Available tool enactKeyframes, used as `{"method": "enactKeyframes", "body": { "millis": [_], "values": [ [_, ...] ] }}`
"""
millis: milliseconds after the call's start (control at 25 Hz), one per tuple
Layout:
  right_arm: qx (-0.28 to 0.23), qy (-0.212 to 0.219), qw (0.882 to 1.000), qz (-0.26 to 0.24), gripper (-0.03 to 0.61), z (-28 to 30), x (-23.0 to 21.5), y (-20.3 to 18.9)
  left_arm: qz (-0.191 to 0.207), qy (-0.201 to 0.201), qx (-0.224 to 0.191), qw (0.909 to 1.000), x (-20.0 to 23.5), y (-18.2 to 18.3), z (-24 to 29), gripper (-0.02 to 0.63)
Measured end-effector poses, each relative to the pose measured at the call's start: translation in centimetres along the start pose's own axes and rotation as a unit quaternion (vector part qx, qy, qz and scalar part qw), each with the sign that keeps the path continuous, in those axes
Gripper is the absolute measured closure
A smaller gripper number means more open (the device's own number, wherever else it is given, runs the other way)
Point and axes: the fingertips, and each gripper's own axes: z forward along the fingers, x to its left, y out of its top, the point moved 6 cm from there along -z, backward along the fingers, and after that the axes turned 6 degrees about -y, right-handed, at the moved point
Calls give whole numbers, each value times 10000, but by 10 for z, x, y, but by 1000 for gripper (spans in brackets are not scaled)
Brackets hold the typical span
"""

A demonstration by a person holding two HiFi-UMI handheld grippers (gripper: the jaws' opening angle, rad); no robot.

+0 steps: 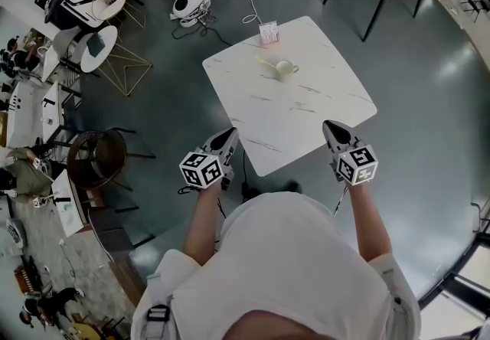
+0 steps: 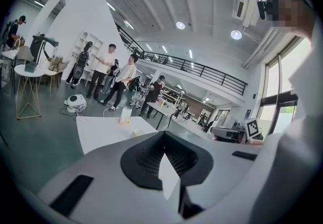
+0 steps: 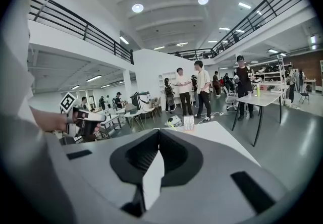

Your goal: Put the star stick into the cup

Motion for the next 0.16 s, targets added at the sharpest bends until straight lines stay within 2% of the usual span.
{"method": "enactKeyframes", "body": {
  "millis": [160],
  "values": [
    [-30, -15, 10000, -28, 554, 3, 2, 4, 8, -16, 23, 10000, 3, 1, 0, 600]
  ]
}}
